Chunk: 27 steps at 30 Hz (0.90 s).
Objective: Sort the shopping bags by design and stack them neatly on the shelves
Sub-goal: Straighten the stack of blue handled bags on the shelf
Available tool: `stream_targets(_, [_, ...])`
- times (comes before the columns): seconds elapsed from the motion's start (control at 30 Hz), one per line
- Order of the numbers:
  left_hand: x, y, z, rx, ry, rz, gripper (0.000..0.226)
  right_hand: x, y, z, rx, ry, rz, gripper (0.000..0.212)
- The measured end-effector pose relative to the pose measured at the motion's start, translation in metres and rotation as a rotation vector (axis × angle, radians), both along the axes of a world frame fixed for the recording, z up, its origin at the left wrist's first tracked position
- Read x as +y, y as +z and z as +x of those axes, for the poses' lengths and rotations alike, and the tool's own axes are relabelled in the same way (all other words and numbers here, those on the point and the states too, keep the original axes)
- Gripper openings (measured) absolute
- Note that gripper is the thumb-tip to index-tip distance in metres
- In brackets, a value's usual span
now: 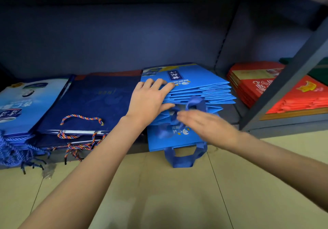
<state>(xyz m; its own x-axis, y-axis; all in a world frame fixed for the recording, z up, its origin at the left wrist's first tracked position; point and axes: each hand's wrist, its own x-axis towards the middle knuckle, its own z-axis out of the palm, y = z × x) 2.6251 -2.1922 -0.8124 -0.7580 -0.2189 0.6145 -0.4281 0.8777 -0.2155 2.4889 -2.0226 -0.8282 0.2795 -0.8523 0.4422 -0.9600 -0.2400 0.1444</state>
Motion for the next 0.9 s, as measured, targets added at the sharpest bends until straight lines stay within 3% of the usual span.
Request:
stream_targets(0.17, [-0.002, 0.000, -0.002, 0.031, -0.013, -0.025, 0.054, -0.017, -0.047, 0.006, 0.119, -0.264, 0.474, 0.058])
stream_targets(0.27, [-0.002, -0.002, -0.005, 0.015, -0.004, -0.072, 0.053, -0.024, -0.062, 0.019, 0.046, -0.323, 0.580, 0.066])
stream_targets(0.33, [-0.002, -0.004, -0.006, 0.020, 0.013, -0.098, 0.052, -0.033, -0.061, 0.024, 0.093, -0.322, 0.582, 0.062])
stream_targets(0.4, [-0.001, -0.006, -0.005, 0.025, 0.009, -0.106, 0.050, -0.036, -0.064, 0.017, -0.037, -0.365, 0.623, 0.042])
stream_targets(0.5, [0.002, -0.009, -0.004, 0.032, 0.002, -0.108, 0.046, -0.037, -0.057, 0.017, -0.485, -0.527, 0.577, 0.020])
stream_targets(0.57, [0.002, -0.010, -0.003, 0.028, 0.001, -0.109, 0.047, -0.038, -0.047, 0.024, -1.178, -0.635, 0.339, 0.016])
stream_targets(0.63, [0.002, -0.010, -0.003, 0.019, 0.007, -0.100, 0.048, -0.037, -0.036, 0.037, -1.949, -0.584, 0.083, 0.018])
stream_targets(0.67, [0.002, -0.011, -0.003, 0.020, 0.006, -0.091, 0.049, -0.037, -0.035, 0.041, -2.093, -0.552, 0.002, 0.016])
stream_targets(0.7, [0.002, -0.011, -0.003, 0.025, 0.003, -0.084, 0.050, -0.035, -0.033, 0.044, -2.070, -0.504, -0.027, 0.020])
stream_targets(0.73, [0.001, -0.010, -0.004, 0.031, 0.003, -0.083, 0.050, -0.032, -0.033, 0.044, -1.892, -0.456, 0.010, 0.027])
stream_targets(0.83, [0.002, -0.011, -0.003, 0.028, -0.006, -0.083, 0.051, -0.026, -0.043, 0.035, -1.053, -0.405, 0.321, 0.052])
stream_targets(0.9, [0.002, -0.012, -0.002, 0.027, -0.012, -0.079, 0.052, -0.031, -0.051, 0.032, -0.668, -0.483, 0.607, 0.064])
